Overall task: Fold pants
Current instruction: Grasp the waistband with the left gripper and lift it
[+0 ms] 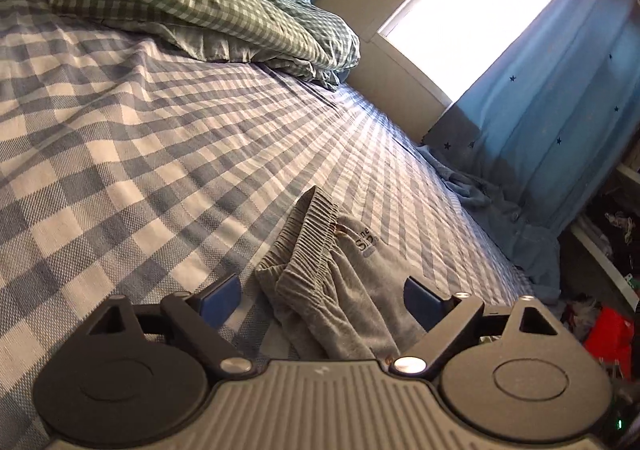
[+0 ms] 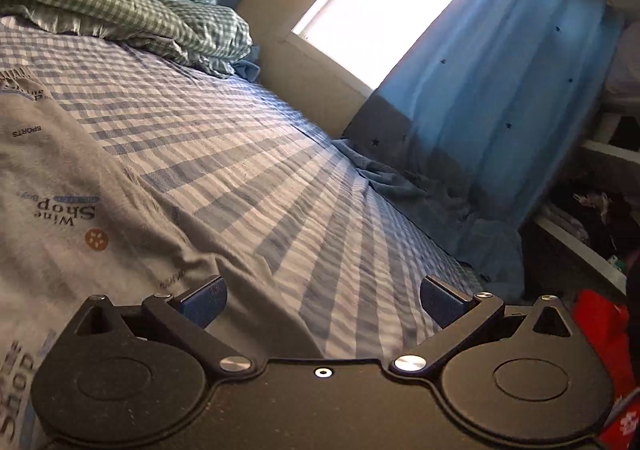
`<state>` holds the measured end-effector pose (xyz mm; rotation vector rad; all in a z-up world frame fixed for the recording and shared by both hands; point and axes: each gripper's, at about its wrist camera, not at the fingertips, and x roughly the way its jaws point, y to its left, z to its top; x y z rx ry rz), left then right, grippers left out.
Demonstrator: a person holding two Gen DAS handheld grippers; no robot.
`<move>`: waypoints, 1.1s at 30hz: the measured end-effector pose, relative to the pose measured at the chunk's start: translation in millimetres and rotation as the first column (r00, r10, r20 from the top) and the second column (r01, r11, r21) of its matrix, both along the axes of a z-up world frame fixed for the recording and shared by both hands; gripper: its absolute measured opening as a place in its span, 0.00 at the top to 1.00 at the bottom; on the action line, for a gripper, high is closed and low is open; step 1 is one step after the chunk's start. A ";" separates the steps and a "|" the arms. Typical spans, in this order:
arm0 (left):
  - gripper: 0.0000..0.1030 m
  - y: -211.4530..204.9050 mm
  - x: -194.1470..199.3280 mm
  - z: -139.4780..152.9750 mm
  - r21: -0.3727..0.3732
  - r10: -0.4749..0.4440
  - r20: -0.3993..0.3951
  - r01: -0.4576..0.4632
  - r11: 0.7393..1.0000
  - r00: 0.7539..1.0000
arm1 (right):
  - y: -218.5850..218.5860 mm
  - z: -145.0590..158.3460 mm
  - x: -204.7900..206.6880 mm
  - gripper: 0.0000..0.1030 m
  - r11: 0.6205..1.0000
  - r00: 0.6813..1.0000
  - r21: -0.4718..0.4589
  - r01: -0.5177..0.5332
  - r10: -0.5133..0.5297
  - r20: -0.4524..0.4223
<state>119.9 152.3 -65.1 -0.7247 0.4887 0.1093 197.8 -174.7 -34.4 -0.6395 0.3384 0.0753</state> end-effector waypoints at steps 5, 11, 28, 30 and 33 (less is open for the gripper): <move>0.32 2.4 -1.5 -6.3 -0.020 0.065 -0.002 -0.065 0.998 0.998 | -29.3 -13.2 -55.9 0.01 0.992 0.995 0.072 0.100 -0.101 0.009; 0.54 3.6 0.5 -6.7 -0.014 0.119 -0.046 -0.120 0.993 0.992 | -20.6 -18.9 -73.6 0.01 0.994 0.992 0.028 0.106 -0.108 0.066; 0.54 -4.6 2.0 -8.8 -0.006 0.101 -0.049 -0.101 0.995 0.994 | -20.2 -24.7 -59.0 0.01 0.995 0.995 0.023 0.098 -0.098 -0.028; 0.54 -6.1 3.0 -7.6 0.006 0.100 -0.055 -0.100 0.995 0.994 | -20.0 -24.7 -59.0 0.01 0.995 0.995 0.022 0.098 -0.098 -0.028; 0.57 -7.9 5.6 -4.7 0.019 0.107 -0.073 -0.106 0.994 0.992 | -19.8 -25.0 -59.3 0.01 0.995 0.995 0.023 0.099 -0.098 -0.028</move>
